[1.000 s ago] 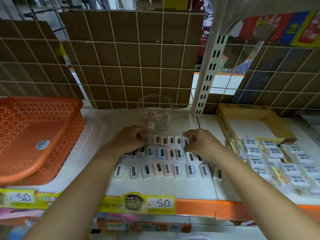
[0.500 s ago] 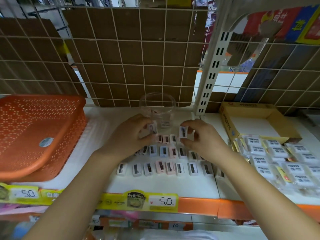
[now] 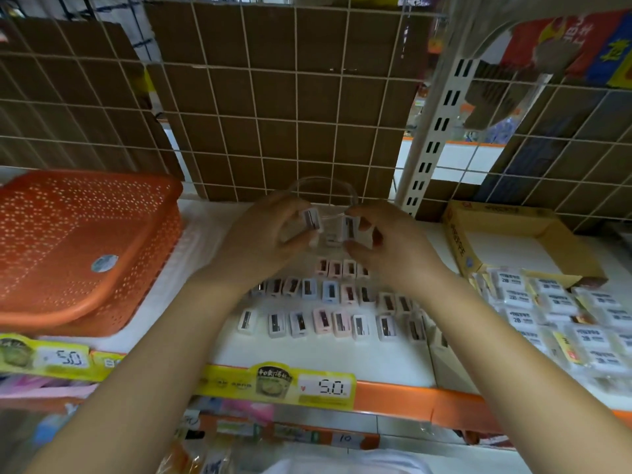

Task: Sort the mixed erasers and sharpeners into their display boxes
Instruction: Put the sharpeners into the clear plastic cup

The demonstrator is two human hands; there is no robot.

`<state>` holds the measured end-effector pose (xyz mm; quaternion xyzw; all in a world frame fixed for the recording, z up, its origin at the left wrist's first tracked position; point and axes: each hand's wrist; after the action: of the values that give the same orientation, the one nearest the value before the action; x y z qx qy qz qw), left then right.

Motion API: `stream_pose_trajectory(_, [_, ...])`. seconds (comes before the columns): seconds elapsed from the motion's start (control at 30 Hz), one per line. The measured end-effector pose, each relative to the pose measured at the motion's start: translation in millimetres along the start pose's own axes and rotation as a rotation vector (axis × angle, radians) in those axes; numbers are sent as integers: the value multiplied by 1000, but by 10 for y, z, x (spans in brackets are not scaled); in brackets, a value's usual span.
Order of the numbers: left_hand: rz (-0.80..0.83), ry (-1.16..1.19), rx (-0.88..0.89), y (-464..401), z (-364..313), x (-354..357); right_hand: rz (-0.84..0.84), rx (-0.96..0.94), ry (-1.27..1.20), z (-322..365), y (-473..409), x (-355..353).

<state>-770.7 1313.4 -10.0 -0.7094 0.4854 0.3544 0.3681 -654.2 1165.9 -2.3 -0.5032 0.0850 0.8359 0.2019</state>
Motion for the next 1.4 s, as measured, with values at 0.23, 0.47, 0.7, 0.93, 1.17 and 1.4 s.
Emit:
stream_pose_trajectory(0.23, [62, -49, -128, -549, 208, -40, 56, 91, -127, -75, -604, -36])
stream_pose_trajectory(0.47, [73, -51, -98, -471, 223, 34, 38, 125, -82, -115, -540, -53])
stream_pose_trajectory(0.7, [141, -69, -14, -148, 201, 314, 177, 244, -76, -371, -54, 88])
stream_pose_trajectory(0.93, [391, 72, -183, -171, 304, 548, 308, 377, -158, -635, 11, 276])
stream_pose_trajectory(1.17, [501, 141, -185, -309, 265, 476, 345, 347, -194, -656, -70, 291])
stream_pose_trajectory(1.4, [490, 147, -235, -353, 286, 530, 343, 323, -204, -629, -101, 286])
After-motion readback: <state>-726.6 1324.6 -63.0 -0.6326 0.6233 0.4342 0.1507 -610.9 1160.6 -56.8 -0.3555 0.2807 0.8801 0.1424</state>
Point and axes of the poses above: each hand's wrist, its own y-axis away from the middle knuckle, its own x-axis out of the palm, z = x × y, and after that the axes turned 15 degrees about z, right-handed
